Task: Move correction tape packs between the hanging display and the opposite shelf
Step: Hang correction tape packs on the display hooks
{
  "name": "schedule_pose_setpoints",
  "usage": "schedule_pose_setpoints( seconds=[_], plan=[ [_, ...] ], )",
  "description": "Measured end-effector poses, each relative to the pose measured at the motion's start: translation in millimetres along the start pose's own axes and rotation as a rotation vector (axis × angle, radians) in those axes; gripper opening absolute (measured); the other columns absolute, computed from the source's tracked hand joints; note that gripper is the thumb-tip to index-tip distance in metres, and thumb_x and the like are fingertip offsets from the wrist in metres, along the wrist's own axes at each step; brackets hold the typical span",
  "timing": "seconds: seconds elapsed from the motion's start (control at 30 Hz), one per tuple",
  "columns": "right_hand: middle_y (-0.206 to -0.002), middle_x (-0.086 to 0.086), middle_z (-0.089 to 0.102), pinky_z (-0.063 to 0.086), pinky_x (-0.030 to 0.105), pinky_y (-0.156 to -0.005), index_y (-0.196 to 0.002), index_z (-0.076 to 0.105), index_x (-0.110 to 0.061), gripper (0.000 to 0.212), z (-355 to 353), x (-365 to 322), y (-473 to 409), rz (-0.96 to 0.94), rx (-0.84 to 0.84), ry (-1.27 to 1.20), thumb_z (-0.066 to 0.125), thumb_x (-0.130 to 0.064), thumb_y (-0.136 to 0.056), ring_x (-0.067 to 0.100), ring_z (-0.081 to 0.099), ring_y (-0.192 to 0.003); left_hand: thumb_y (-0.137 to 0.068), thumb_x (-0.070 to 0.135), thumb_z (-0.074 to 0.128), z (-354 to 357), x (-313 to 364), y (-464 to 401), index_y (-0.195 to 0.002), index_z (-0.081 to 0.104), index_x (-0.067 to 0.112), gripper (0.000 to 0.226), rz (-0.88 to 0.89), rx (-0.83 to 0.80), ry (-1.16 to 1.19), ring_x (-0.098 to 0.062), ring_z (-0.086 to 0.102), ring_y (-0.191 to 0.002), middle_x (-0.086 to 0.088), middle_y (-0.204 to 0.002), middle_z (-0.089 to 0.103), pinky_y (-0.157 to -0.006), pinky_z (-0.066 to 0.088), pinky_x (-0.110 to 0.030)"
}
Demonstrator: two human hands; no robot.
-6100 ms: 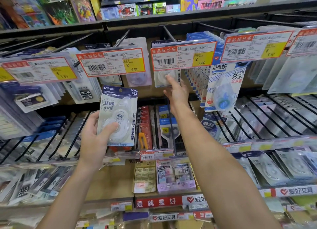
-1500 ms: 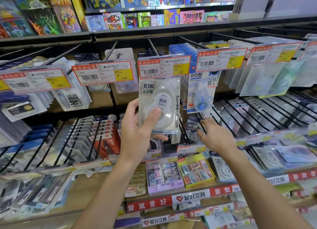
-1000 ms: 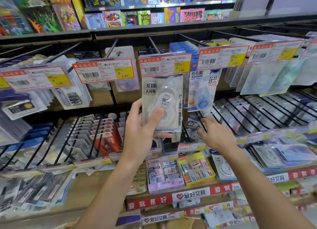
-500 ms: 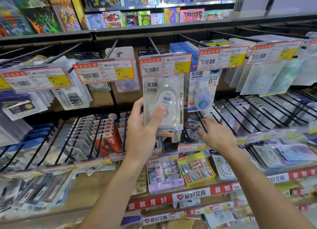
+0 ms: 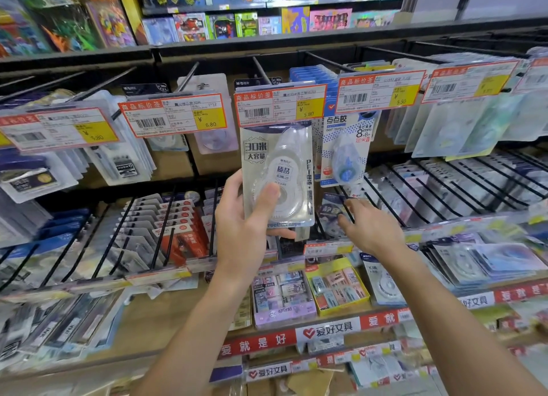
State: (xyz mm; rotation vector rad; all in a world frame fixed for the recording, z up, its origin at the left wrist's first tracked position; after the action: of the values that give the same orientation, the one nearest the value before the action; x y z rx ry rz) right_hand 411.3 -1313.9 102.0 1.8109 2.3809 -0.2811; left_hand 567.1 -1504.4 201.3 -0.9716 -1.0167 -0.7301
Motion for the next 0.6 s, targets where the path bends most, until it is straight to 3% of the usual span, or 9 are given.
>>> schedule_pose_setpoints(
  seconds=[0.6],
  plan=[
    [-0.151,0.009,0.048,0.046,0.039,-0.094,-0.15,0.039,-0.014,0.056,3,2,-2,0.001,0.006,-0.007,0.041,-0.044,-0.104,0.03,0.055,-0.127,-0.098,0.016,0.062,6,26,-8,-0.12,0.056,0.011,0.023,0.038,0.063,-0.054,-0.024,0.075,-0.08,-0.006,-0.099,0.073,-0.045,0.057,-0.032]
  ],
)
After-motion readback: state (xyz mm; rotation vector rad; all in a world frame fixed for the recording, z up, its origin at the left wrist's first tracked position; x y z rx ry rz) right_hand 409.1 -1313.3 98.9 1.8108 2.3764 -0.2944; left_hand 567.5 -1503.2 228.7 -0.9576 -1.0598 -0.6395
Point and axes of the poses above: each hand's wrist, its own y-axis away from the middle knuckle, its own z-axis out of the palm, x = y × z, the point moved 3 cm from there along -y, towards the middle knuckle
